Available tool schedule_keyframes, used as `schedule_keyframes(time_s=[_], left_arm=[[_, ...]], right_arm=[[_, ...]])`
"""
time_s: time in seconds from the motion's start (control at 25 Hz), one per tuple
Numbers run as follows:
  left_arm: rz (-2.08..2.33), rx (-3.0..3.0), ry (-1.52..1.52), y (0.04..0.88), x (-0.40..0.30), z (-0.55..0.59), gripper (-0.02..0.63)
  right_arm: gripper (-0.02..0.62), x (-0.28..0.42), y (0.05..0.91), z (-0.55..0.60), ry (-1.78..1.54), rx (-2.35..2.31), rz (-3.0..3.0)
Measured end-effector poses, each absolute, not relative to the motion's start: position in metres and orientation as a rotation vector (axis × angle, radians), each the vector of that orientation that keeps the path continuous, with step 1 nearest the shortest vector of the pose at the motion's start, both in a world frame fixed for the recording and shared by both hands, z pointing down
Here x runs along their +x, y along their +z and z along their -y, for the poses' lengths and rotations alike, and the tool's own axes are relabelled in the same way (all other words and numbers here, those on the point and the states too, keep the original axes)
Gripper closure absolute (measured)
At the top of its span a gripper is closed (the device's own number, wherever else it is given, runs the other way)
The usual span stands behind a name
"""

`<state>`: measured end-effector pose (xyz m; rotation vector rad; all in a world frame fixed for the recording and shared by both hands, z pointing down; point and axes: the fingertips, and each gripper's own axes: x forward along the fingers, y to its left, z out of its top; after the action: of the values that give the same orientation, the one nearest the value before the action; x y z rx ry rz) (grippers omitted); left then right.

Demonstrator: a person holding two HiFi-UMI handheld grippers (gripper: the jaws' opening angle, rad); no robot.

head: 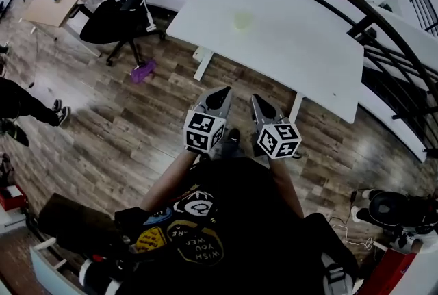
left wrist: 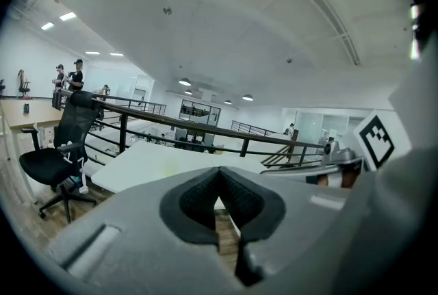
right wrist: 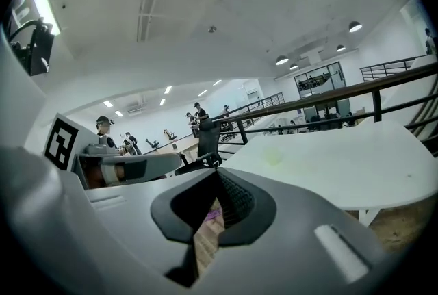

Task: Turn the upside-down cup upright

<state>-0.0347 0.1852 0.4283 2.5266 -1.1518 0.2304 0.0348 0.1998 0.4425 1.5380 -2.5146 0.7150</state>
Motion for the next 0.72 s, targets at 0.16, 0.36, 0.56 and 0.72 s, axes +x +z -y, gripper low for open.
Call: schedule_keyframes(time_s=[0.16,0.36,0.56,0.72], left_arm=[[1.176,2.584,0.245,0.428,-0.009,-0.147,0.601],[1.222,2.588,0.302,0.44,0.007,-0.104,0.601],[1.264,2.538,0.31,0.461,0.021,-0.083,0.601],[1.242,2.519,0.344,0.479,0.026,-0.07,0.601]], right_arm=[[0.597,0.05,0.448,-0.173,0.683,1.457,2.535],[0.597,0.073,0.461,-0.144,0.69,1.384,2.567],[0.597,0.082,0.488,-0.113,0.685,1.348,2.556],[0.597,0.081,0.496,-0.094,0.689,1.342,2.538]])
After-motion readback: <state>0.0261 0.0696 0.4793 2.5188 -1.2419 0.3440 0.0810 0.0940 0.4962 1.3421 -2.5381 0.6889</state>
